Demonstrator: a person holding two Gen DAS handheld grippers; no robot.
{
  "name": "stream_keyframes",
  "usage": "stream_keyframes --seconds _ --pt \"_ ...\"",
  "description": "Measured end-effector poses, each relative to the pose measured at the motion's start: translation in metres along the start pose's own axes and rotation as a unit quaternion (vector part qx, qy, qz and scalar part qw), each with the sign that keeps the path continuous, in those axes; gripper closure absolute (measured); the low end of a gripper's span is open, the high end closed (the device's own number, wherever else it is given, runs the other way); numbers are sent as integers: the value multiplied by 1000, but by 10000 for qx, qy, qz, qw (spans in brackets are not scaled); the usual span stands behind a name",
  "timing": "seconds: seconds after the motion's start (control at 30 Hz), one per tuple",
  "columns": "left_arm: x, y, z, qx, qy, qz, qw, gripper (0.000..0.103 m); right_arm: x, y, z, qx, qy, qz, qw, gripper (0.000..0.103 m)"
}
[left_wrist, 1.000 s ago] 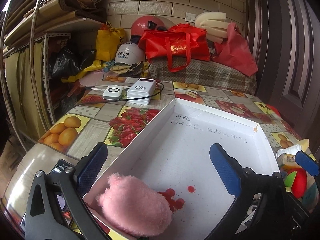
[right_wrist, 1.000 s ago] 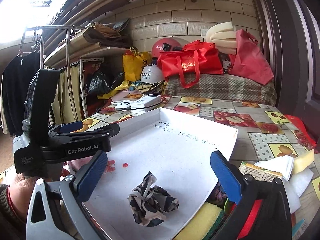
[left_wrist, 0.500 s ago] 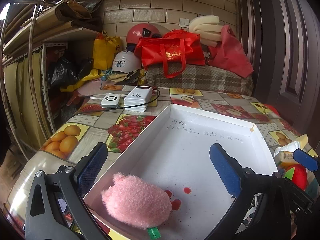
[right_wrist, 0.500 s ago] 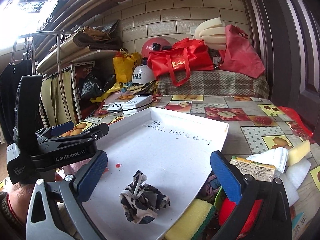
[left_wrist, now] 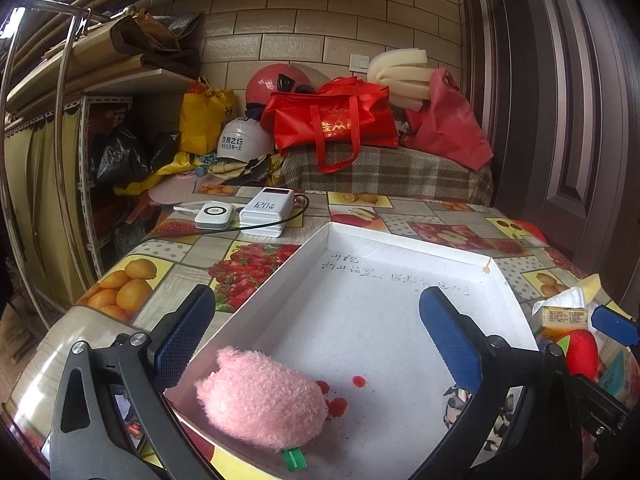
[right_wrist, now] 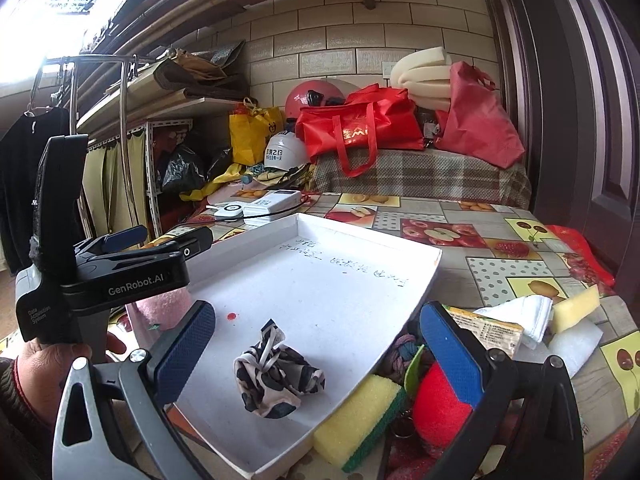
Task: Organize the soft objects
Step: 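Open the right gripper to drop the cloth while the left gripper drops the plush, then grasp the yellow-green sponge with the right gripper while the left gripper grasps the pink package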
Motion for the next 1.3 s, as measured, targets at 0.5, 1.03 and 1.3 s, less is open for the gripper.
stream_keyframes --seconds 0.5,1.03,1.3 --pt "29 -69 -24 1215 312 617 9902 0 37 -63 -53 107 564 -45 9983 1" --pt "29 -61 -21 1218 419 418 9908 0 47 1 11 -696 1280 -2305 9621 22" --pt "30 -62 -20 1220 423 441 9906 0 47 -1 16 -529 1334 -2404 9600 22"
Point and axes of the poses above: each gripper's, at about its wrist camera, not at the fingertips, and z roughly the way its jaws point, y to its left, x to its underside, the point moved 4 cm from there along z, roughly the way its jaws point, and after that the axes turned 11 degrees about -z, right-handed, at the moved point
